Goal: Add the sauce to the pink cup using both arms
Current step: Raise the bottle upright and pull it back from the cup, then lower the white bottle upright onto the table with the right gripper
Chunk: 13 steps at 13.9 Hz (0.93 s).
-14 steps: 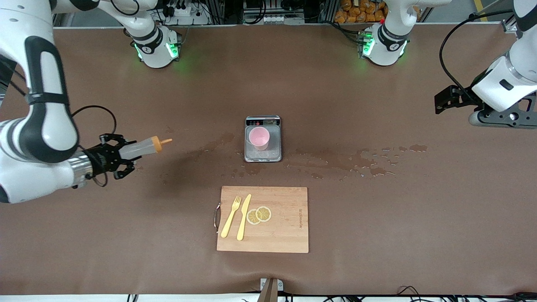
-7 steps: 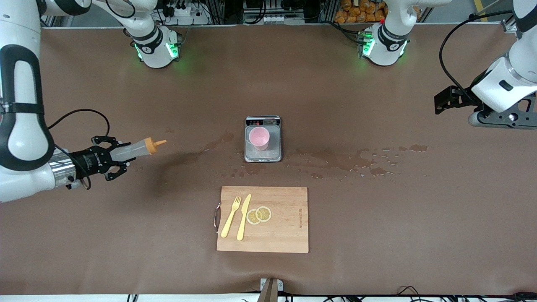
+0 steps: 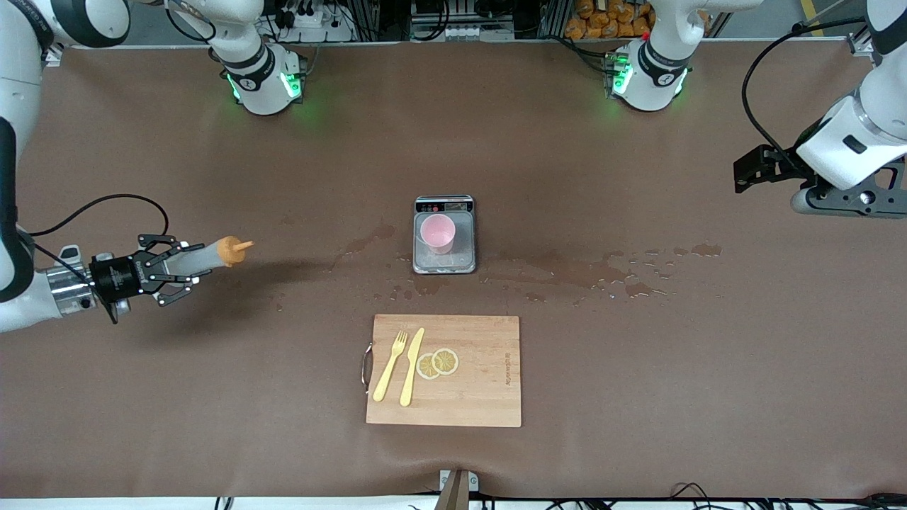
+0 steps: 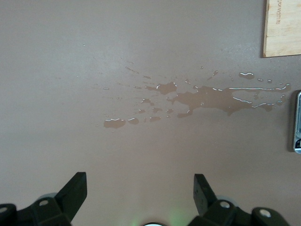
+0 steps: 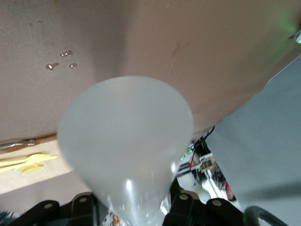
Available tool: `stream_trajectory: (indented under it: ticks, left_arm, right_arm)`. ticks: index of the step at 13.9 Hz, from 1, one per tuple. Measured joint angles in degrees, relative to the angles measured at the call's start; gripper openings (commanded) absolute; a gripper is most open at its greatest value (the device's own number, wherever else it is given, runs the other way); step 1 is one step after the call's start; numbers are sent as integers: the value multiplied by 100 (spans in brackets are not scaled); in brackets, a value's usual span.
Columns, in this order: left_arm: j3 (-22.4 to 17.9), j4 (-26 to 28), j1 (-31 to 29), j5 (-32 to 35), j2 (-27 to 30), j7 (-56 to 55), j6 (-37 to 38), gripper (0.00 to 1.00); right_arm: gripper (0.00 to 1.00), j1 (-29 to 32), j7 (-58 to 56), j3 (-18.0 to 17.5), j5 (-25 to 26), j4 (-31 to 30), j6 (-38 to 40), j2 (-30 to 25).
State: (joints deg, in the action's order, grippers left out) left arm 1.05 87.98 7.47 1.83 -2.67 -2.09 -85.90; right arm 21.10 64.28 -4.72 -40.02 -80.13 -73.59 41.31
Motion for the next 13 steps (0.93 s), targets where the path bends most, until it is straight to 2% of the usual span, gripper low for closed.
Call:
stream_trajectory:
  ticks: [2, 5, 9, 13]
  left_arm:
    - [0, 0, 0, 0, -1, 0, 0, 100]
    - [0, 0, 0, 0, -4, 0, 0, 100]
    - [-3, 0, -1, 0, -24, 0, 0, 100]
    - [-22, 0, -23, 0, -58, 0, 0, 100]
  right_arm:
    - [55, 108, -160, 0, -162, -43, 47, 109]
    - [55, 121, -270, -12, -203, -58, 66, 171]
    - [50, 121, -283, -13, -210, -58, 66, 171]
    - [50, 121, -495, -9, -213, -61, 66, 198]
